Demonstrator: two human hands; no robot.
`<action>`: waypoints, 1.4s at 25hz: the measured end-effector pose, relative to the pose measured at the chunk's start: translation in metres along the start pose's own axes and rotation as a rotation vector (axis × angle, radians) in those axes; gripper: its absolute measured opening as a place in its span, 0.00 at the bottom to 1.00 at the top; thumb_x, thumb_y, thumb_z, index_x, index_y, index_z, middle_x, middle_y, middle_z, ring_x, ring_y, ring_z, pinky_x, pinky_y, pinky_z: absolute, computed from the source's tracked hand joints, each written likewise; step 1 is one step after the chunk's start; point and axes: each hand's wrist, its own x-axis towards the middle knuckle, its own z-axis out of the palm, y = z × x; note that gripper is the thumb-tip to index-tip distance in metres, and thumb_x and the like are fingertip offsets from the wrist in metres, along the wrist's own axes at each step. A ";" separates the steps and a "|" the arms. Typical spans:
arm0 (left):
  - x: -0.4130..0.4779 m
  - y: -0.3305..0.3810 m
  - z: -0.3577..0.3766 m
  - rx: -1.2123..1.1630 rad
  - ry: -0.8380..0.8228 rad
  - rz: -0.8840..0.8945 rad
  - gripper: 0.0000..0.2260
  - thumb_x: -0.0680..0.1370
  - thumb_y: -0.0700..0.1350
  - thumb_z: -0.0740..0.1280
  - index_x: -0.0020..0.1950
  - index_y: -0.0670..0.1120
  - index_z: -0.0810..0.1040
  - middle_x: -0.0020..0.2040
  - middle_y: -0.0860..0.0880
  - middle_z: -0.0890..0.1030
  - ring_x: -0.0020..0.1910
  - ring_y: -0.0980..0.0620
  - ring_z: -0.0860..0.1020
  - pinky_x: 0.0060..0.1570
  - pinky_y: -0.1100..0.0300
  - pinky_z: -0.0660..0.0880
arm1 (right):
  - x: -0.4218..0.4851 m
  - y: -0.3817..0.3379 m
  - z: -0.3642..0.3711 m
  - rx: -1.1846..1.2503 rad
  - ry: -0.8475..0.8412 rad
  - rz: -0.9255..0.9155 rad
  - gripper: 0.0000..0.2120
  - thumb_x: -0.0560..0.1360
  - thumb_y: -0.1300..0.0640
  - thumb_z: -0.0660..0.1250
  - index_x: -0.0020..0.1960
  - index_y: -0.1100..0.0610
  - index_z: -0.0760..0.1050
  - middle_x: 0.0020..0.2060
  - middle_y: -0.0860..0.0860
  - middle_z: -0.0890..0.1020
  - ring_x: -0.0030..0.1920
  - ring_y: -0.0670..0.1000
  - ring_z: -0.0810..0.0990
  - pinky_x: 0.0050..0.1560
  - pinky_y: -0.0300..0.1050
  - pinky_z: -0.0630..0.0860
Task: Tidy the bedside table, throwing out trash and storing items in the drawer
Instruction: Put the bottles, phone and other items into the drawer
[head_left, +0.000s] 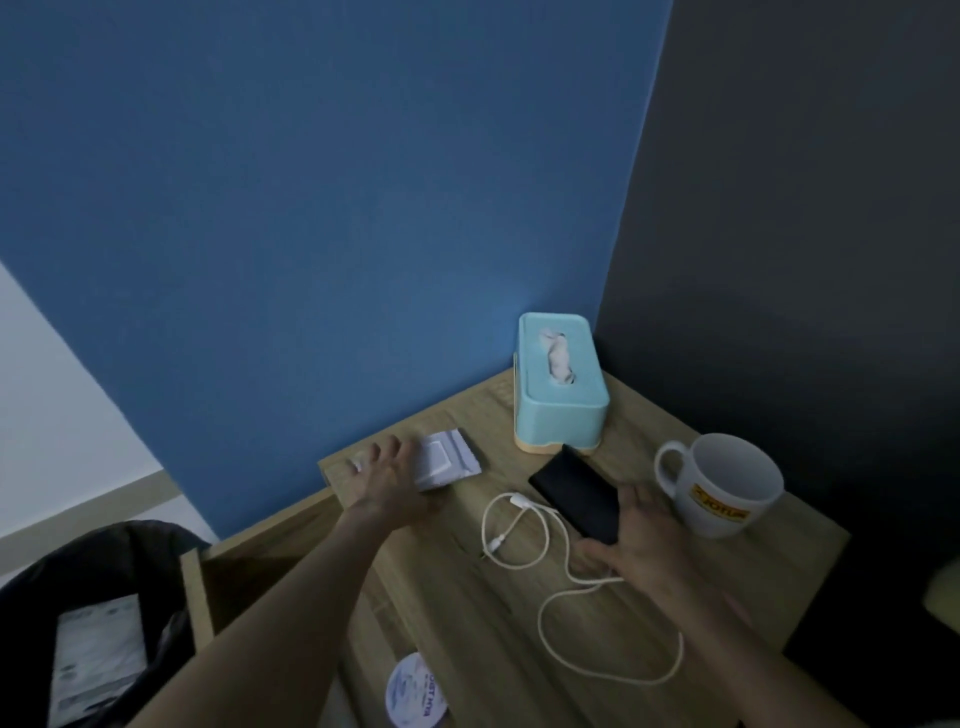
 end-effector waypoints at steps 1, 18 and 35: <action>-0.004 0.002 0.004 0.005 0.029 -0.009 0.34 0.68 0.59 0.69 0.70 0.50 0.63 0.66 0.46 0.67 0.67 0.43 0.65 0.66 0.45 0.62 | 0.000 0.001 0.000 0.003 0.002 -0.003 0.34 0.65 0.39 0.70 0.62 0.58 0.66 0.60 0.54 0.72 0.60 0.54 0.72 0.53 0.44 0.70; -0.132 -0.034 -0.035 -0.635 0.307 -0.428 0.25 0.72 0.52 0.69 0.64 0.47 0.65 0.63 0.44 0.70 0.65 0.43 0.68 0.60 0.47 0.68 | -0.064 -0.106 -0.075 0.385 0.384 -0.205 0.34 0.58 0.49 0.79 0.58 0.61 0.71 0.50 0.62 0.79 0.50 0.63 0.78 0.46 0.54 0.75; -0.200 -0.074 0.048 -0.815 -0.015 -0.733 0.37 0.74 0.56 0.66 0.77 0.51 0.49 0.74 0.41 0.59 0.72 0.42 0.63 0.70 0.47 0.64 | -0.136 -0.210 0.078 0.731 -0.246 -0.136 0.31 0.66 0.55 0.74 0.66 0.58 0.67 0.59 0.58 0.77 0.58 0.57 0.76 0.52 0.46 0.72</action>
